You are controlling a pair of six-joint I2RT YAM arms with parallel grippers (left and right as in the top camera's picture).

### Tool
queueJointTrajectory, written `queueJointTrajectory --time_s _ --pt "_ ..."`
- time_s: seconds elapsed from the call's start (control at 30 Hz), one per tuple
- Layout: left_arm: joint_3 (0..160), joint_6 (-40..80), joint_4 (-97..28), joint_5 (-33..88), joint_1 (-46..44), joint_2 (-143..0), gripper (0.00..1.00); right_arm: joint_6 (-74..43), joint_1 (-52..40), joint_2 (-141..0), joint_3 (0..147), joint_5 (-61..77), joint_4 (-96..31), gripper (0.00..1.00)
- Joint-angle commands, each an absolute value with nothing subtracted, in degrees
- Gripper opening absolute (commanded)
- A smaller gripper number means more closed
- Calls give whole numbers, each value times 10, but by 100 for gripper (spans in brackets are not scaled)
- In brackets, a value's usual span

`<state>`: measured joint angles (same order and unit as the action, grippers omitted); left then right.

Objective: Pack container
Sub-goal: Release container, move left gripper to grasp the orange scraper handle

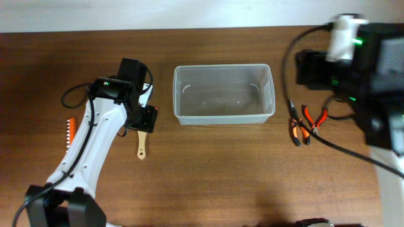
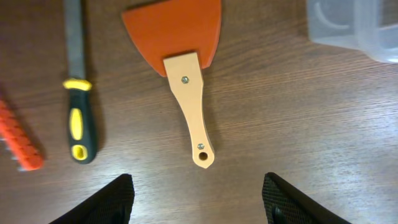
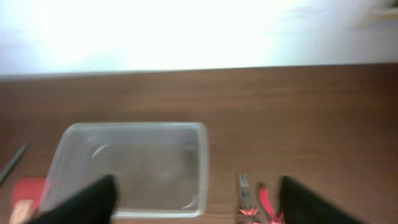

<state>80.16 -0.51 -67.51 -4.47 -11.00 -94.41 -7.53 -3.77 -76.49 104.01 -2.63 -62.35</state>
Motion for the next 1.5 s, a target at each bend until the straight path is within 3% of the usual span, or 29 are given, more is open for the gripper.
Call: queueJointTrajectory --time_s 0.0,0.33,0.77,1.33,1.47 --pt "779 -2 -662 -12 -100 -971 69 -130 28 -744 1043 -78 -627 96" --pt "753 46 -634 -14 -92 -1065 71 -145 171 -757 1041 -78 -679 99" --pt "753 98 -564 -45 -91 -1181 70 -145 173 -814 1041 -78 -680 99" --pt "753 119 -534 -54 -72 -1186 68 -145 173 -892 1041 -78 -680 99" --pt "753 119 -524 -56 -61 -1186 61 -145 173 -903 1041 -78 -680 99"
